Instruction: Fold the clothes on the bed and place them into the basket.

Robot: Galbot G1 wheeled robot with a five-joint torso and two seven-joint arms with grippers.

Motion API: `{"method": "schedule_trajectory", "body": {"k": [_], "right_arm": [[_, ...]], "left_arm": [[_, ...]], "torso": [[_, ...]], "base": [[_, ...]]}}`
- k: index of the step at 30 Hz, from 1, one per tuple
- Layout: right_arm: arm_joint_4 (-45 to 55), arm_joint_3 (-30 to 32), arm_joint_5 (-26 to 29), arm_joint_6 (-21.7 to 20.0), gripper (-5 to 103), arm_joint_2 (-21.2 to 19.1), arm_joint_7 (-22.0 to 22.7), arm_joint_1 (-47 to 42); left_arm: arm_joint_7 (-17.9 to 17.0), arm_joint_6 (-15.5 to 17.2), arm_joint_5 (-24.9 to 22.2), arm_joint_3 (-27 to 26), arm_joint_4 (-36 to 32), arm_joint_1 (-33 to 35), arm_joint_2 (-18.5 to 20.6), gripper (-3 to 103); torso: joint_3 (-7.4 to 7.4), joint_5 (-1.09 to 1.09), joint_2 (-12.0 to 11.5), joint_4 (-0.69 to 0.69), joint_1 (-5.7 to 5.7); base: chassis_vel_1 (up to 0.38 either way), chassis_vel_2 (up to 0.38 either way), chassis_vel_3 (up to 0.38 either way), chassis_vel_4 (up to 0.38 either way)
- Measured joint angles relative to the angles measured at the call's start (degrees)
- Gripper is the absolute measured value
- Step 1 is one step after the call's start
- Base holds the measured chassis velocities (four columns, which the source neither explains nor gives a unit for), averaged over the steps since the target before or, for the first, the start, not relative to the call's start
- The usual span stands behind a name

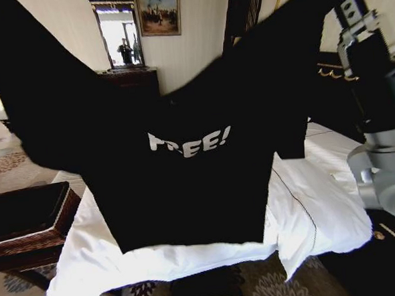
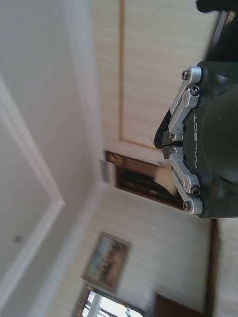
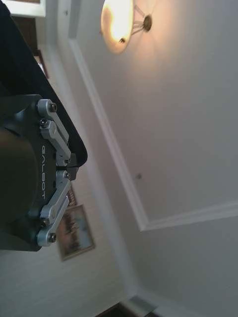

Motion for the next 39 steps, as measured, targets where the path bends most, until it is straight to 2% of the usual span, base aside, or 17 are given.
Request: {"method": "schedule_trajectory", "body": {"k": [2, 3, 4, 6, 7, 8, 9, 11, 12, 13, 16, 20, 23, 25, 27, 30, 39], "right_arm": [[-7.5, -11.8, -3.5, -1.8, 0, 4.1, 1.4, 1.9], [-7.5, -11.8, -3.5, -1.8, 0, 4.1, 1.4, 1.9], [-13.8, -20.3, -5.5, -2.3, 0, 7.7, 0.9, 4.1], [-23.4, -29.7, -7.8, -2.2, 0, 11.9, -0.6, 7.5], [-28.2, -33.7, -9.2, -1.8, 0, 13.9, -1.7, 9.3], [-28.2, -33.7, -9.2, -1.8, 0, 13.9, -1.7, 9.3], [-37.3, -40.8, -12.9, -0.4, 0, 17.7, -3.9, 12.8], [-47.9, -46.1, -17.7, 1.9, 0, 21.7, -6.6, 15.9], [-47.9, -46.1, -17.7, 1.9, 0, 21.7, -6.6, 15.9], [-55.8, -48.7, -21.0, 3.5, 0, 24.9, -9.2, 17.7], [-65.3, -50.1, -23.4, 5.3, 0, 29.3, -12.4, 19.9], [-70.6, -50.4, -24.3, 6.6, 0, 31.4, -14.9, 21.1], [-78.7, -50.3, -25.8, 9.2, 0, 35.0, -18.4, 23.1], [-79.7, -50.3, -25.9, 9.5, 0, 35.5, -18.7, 23.3], [-86.2, -49.8, -26.1, 11.3, 0, 39.9, -20.7, 24.9], [-90.1, -49.3, -26.6, 12.6, 0, 42.8, -22.0, 26.1], [-93.0, -46.1, -27.6, 13.4, 0, 45.3, -23.2, 27.6]], "left_arm": [[0.7, 2.6, 12.3, 13.9, 4.8, -1.4, -3.5, 0], [0.7, 2.6, 12.3, 13.9, 4.8, -1.4, -3.5, 0], [2.6, 3.1, 23.1, 24.8, 11.4, -3.6, -7.0, 0], [5.8, 2.4, 34.2, 36.5, 21.3, -6.4, -11.5, 0], [7.3, 1.5, 38.3, 40.9, 25.9, -8.0, -13.7, 0], [7.3, 1.5, 38.3, 40.9, 25.9, -8.0, -13.7, 0], [10.0, -0.8, 45.0, 47.3, 35.1, -11.4, -18.5, 0], [11.5, -2.9, 48.6, 51.7, 44.7, -15.3, -23.5, 0], [11.5, -2.9, 48.6, 51.7, 44.7, -15.3, -23.5, 0], [12.2, -4.3, 50.0, 54.4, 51.2, -18.6, -27.1, 0], [14.0, -6.4, 52.4, 57.3, 59.8, -23.1, -31.8, 0], [15.0, -8.0, 53.1, 58.2, 64.0, -25.3, -33.6, 0], [15.6, -9.3, 53.1, 57.9, 68.8, -27.4, -34.8, 0], [15.7, -9.4, 53.1, 57.7, 69.5, -27.7, -35.0, 0], [15.7, -9.8, 53.0, 56.7, 72.9, -28.8, -35.6, 0], [15.8, -10.2, 53.0, 56.1, 74.5, -29.0, -36.1, 0], [16.2, -10.3, 53.6, 53.0, 75.4, -27.9, -36.9, 0]], "torso": [[0.02, -0.07, 0.0, 0.04, 0.01], [0.02, -0.07, 0.0, 0.04, 0.01], [0.02, -0.04, 0.0, 0.04, 0.03], [0.03, -0.08, 0.0, 0.04, 0.05], [0.04, -0.13, 0.0, 0.05, 0.06], [0.04, -0.13, 0.0, 0.05, 0.06], [0.05, -0.07, 0.0, 0.05, 0.07], [0.05, -0.09, -0.1, 0.07, 0.07], [0.05, -0.09, -0.1, 0.07, 0.07], [0.05, -0.06, -0.1, 0.05, 0.08], [0.02, -0.06, 0.0, 0.00, 0.05], [0.02, -0.04, 0.0, 0.03, 0.02], [0.01, -0.06, 0.0, 0.03, 0.02], [0.01, -0.06, 0.0, 0.04, 0.01], [0.01, -0.04, 0.0, 0.04, 0.02], [0.02, -0.06, 0.0, 0.08, 0.03], [0.01, -0.06, 0.0, 0.01, 0.02]], "base": [[0.000, 0.000, 0.000, 0.000], [0.000, 0.000, 0.000, 0.000], [0.000, 0.000, 0.000, 0.000], [0.000, 0.000, 0.000, 0.000], [0.000, 0.000, 0.000, 0.000], [0.000, 0.000, 0.000, 0.000], [0.000, 0.000, 0.000, 0.000], [0.000, 0.000, 0.000, 0.000], [0.000, 0.000, 0.000, 0.000], [0.000, 0.000, 0.000, 0.000], [0.000, 0.000, 0.000, 0.000], [0.000, 0.000, 0.000, 0.000], [0.000, 0.000, 0.000, 0.000], [0.000, 0.000, 0.000, 0.000], [0.000, 0.000, 0.000, 0.000], [0.000, 0.000, 0.000, 0.000], [0.000, 0.000, 0.000, 0.000]]}}
